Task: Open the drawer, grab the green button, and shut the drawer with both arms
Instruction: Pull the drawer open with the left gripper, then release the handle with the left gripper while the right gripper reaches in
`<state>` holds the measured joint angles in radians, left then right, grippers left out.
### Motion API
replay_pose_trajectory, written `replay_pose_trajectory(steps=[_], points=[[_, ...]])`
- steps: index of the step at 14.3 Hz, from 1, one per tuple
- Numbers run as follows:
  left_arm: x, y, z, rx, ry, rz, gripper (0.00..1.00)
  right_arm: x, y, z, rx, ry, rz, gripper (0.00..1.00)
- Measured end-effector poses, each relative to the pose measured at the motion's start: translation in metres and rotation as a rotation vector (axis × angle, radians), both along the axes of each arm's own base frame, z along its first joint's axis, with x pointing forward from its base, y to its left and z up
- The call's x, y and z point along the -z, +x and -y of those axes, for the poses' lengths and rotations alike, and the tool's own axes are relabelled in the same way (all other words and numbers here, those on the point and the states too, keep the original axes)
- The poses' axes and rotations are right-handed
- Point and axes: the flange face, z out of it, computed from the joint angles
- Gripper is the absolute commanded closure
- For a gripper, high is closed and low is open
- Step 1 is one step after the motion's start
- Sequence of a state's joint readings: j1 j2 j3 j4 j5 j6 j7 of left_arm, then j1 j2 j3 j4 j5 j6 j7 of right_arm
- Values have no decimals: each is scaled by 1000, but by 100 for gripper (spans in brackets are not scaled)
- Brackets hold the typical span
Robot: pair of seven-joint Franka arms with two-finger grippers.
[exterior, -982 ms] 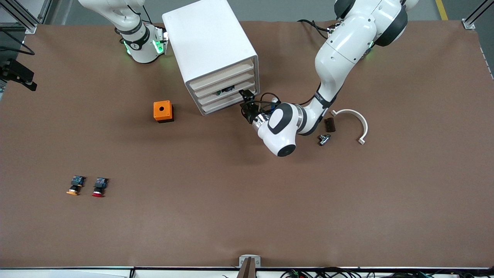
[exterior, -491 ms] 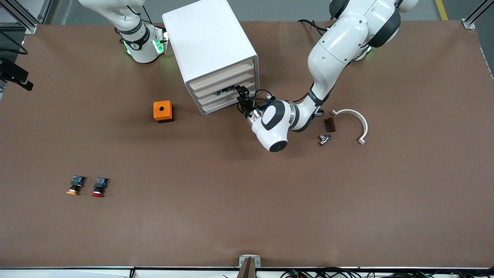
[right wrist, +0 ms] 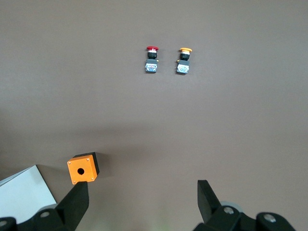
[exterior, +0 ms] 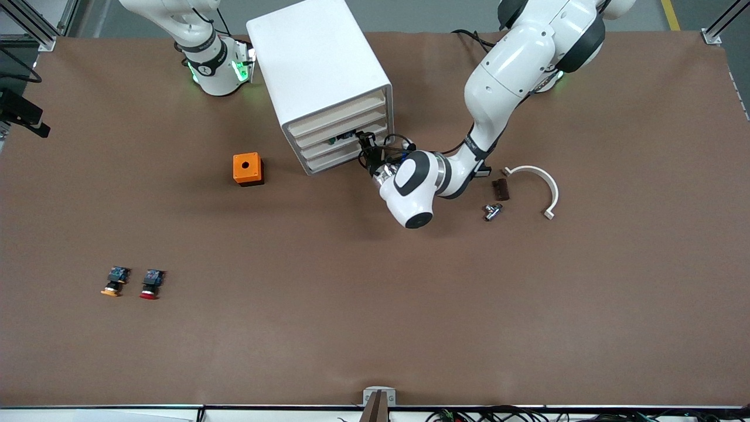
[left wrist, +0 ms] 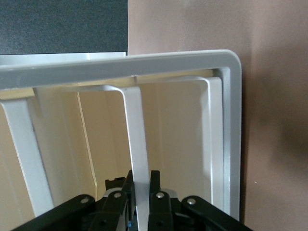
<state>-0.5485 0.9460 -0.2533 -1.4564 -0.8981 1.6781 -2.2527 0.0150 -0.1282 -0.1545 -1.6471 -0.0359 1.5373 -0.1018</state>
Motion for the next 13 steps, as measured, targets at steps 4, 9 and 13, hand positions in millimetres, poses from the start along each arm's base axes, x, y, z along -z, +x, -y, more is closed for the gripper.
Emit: replay_pose_trajectory(steps=[4, 9, 13], points=[[-3, 25, -18, -25, 10, 30, 100, 0, 0, 0, -1, 1, 0, 0], [-20, 101, -69, -89, -47, 169, 98, 0, 2, -1, -3, -1, 11, 0], [-25, 123, -86, -94, -89, 243, 60, 3, 6, -2, -1, 15, 2, 0]])
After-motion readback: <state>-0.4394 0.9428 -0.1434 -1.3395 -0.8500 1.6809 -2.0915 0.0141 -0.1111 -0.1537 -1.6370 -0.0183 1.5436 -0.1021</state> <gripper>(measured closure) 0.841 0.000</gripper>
